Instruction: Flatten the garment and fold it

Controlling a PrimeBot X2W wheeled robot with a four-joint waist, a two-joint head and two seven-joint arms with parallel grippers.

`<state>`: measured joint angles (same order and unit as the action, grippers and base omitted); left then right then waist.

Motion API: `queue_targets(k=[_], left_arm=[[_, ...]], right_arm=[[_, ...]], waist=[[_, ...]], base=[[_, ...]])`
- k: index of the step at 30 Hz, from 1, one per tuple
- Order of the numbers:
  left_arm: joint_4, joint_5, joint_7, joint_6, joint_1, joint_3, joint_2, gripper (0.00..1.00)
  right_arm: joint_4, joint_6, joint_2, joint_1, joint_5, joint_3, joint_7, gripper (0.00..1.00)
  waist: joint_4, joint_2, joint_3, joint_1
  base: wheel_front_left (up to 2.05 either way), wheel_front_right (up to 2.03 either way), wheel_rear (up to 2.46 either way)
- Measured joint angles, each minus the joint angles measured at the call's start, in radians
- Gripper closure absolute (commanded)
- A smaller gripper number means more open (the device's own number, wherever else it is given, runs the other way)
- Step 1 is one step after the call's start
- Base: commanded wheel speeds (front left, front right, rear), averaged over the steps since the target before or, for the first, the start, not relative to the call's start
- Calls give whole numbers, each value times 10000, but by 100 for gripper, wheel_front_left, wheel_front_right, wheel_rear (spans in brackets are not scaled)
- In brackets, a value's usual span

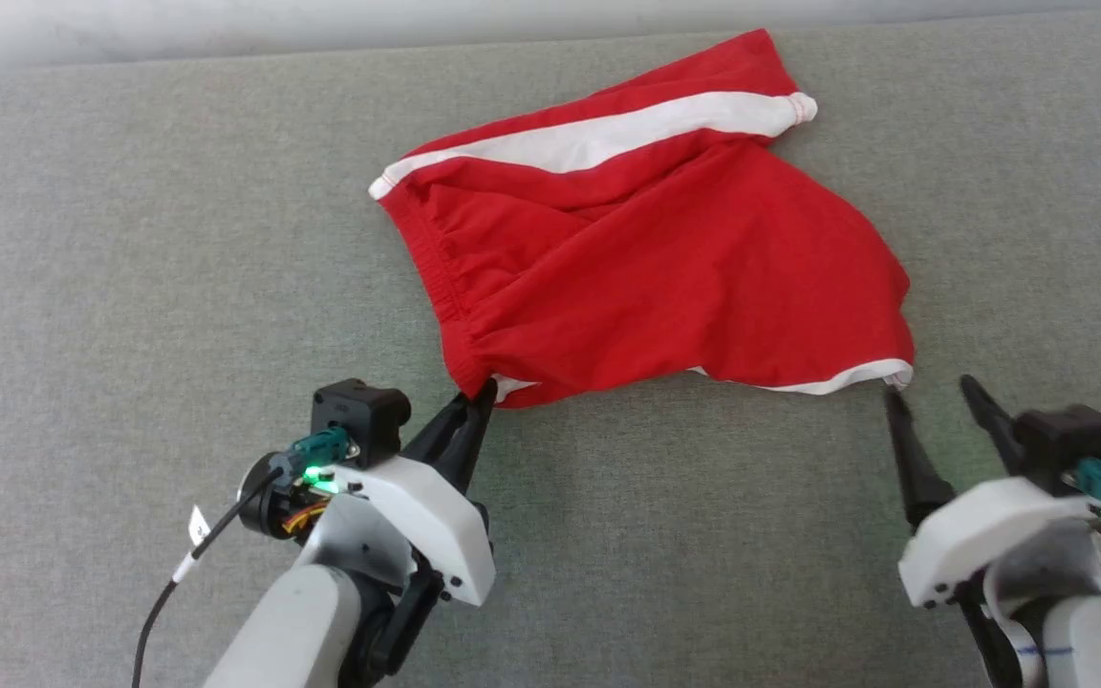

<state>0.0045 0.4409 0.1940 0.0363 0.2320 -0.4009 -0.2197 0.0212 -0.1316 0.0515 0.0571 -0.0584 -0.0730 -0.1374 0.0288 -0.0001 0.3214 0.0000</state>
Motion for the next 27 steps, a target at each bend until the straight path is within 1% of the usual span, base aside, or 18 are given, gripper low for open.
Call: queue_targets(k=[3,7,14,21,22,23,24,25,26,27], left_arm=[[13,13,-27,-4,0,-81,73,100],[75,21,-92,-19,4,-174,125,100],[125,73,-94,-92,17,-255,136,100],[132,98,-92,-92,18,-290,132,100],[127,115,-92,-92,18,-290,130,100],[119,127,-92,-92,18,-288,130,100],[115,132,-92,-90,19,-284,128,100],[111,146,-94,-90,19,-282,127,100],[109,159,-94,-90,19,-280,128,100],[107,163,-96,-88,20,-278,128,100]], right_arm=[[-213,0,-2,294,146,186,-466,0],[-600,0,0,619,616,257,-798,0],[-1149,0,0,876,1116,259,-874,0],[-1432,0,-2,1132,1561,222,-673,0],[-1461,0,-2,1175,1563,209,-642,19],[-1484,0,-2,1224,1576,186,-631,53],[-1494,0,-6,1261,1599,146,-612,68],[-1505,0,-6,1290,1636,102,-568,91],[-1507,0,-6,1313,1649,56,-535,100],[-1509,0,-4,1338,1645,13,-510,100]], waist=[[67,1,13,0],[172,1,49,0],[355,0,126,1],[426,0,194,0],[428,0,208,0],[429,0,228,0],[430,0,248,0],[431,0,269,0],[432,0,290,0],[431,0,306,0]], base=[[0,0,0],[0,0,0],[0,0,0],[0,0,0],[0,0,0],[0,0,0],[0,0,0],[0,0,0],[0,0,0],[0,0,0]])
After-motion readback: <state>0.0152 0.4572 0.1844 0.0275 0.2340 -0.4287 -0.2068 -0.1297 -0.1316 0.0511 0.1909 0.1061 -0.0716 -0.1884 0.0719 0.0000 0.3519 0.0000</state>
